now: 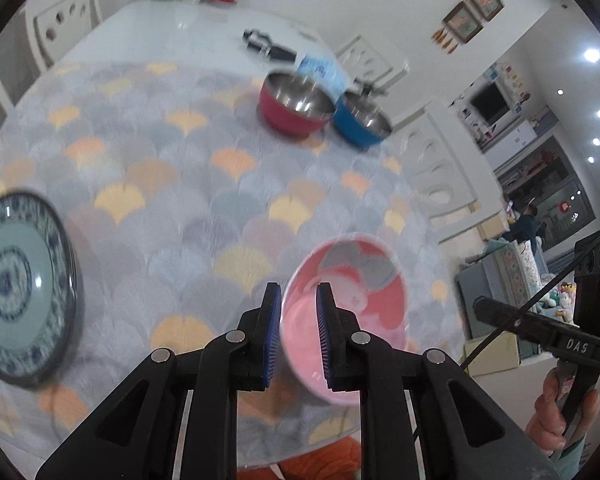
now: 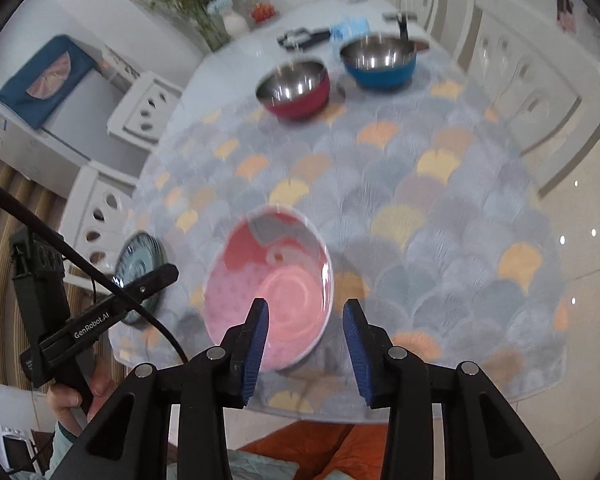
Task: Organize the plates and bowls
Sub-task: 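Lower the pink bowl onto the cloth and open both tools, then move both tools to the red steel bowl and grip its rim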
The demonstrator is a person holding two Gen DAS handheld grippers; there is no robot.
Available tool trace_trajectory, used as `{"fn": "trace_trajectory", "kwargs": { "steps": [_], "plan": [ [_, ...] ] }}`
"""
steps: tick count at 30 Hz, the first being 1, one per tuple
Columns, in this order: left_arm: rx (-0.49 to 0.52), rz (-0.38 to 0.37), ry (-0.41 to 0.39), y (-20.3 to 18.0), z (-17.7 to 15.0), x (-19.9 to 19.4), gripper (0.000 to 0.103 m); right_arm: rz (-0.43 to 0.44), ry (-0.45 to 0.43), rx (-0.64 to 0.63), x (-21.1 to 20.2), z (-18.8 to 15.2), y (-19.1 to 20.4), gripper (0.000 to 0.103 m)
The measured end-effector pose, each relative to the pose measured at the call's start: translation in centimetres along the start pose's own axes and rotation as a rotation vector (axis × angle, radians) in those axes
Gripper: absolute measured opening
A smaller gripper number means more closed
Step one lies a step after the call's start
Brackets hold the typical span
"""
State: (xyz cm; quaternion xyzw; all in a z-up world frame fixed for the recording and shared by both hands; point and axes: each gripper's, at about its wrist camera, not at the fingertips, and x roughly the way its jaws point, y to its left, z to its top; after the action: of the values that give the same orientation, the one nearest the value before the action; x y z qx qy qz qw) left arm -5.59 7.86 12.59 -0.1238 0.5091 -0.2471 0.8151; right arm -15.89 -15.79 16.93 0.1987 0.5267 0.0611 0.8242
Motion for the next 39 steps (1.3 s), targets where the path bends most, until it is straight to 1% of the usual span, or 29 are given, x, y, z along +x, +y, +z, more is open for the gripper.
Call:
{"fn": "trace_trajectory", "kwargs": {
  "steps": [1,3,4,5,6,8,9,10,11,13,14,15,16,18,22,25,32,35,37,39],
  "plan": [
    [0.007,-0.002,-0.013,-0.3,0.5,-0.3,0.016,0.001,-0.020,-0.005,-0.7,0.5,0.1,0.038],
    [0.025,-0.007,-0.046,-1.1,2.0,-0.9,0.017,-0.011,-0.073,-0.019,-2.6,1.8,0.1,0.045],
    [0.033,-0.009,-0.063,-1.6,2.7,-1.2,0.023,-0.020,-0.101,-0.027,-3.4,2.4,0.1,0.050],
    [0.037,-0.008,-0.075,-1.9,3.4,-1.3,0.028,-0.029,-0.132,-0.039,-4.2,3.0,0.1,0.053],
    [0.037,-0.006,-0.090,-2.2,4.2,-1.4,0.032,-0.038,-0.160,-0.051,-4.9,3.6,0.1,0.053],
    [0.029,-0.001,-0.109,-2.6,5.6,-1.4,0.033,-0.051,-0.196,-0.068,-5.9,4.9,-0.2,0.053],
    [0.028,0.005,-0.116,-2.8,6.5,-1.3,0.035,-0.050,-0.207,-0.069,-6.2,5.7,-0.4,0.053],
    [0.026,0.017,-0.121,-2.9,7.3,-1.1,0.040,-0.050,-0.218,-0.062,-6.4,6.7,-0.7,0.054],
    [0.025,0.023,-0.126,-3.0,8.0,-1.0,0.042,-0.048,-0.226,-0.048,-6.6,7.6,-1.1,0.055],
    [0.013,0.020,-0.136,-3.0,9.7,-0.7,0.051,-0.024,-0.235,-0.014,-6.6,9.3,-1.8,0.056],
    [0.006,0.018,-0.137,-2.9,10.4,-0.4,0.054,0.004,-0.235,0.011,-6.4,10.3,-2.4,0.056],
    [-0.007,0.016,-0.142,-2.7,11.3,-0.1,0.062,0.029,-0.230,0.029,-6.2,11.2,-2.8,0.056],
    [-0.022,0.014,-0.154,-2.5,12.1,0.1,0.068,0.046,-0.223,0.040,-6.0,11.8,-3.1,0.056],
    [-0.049,0.020,-0.172,-2.1,13.6,0.7,0.073,0.072,-0.193,0.061,-4.9,13.5,-3.8,0.056],
    [-0.094,0.020,-0.166,-1.2,16.0,2.7,0.073,0.115,-0.131,0.085,-2.3,16.5,-4.7,0.056],
    [-0.127,0.033,-0.142,-0.6,17.5,4.9,0.073,0.151,-0.078,0.095,0.1,18.4,-5.2,0.056],
    [-0.168,0.065,-0.088,0.8,19.4,9.3,0.073,0.193,0.037,0.067,6.8,21.7,-5.0,0.056],
    [-0.187,0.079,-0.065,1.6,20.1,11.3,0.073,0.200,0.077,0.054,9.6,22.9,-4.7,0.056],
    [-0.199,0.088,-0.050,2.2,20.7,12.9,0.073,0.187,0.096,0.043,11.5,23.6,-4.6,0.056],
    [-0.208,0.097,-0.038,2.8,21.3,14.3,0.070,0.167,0.107,0.031,13.3,24.1,-4.6,0.056]
  ]
}}
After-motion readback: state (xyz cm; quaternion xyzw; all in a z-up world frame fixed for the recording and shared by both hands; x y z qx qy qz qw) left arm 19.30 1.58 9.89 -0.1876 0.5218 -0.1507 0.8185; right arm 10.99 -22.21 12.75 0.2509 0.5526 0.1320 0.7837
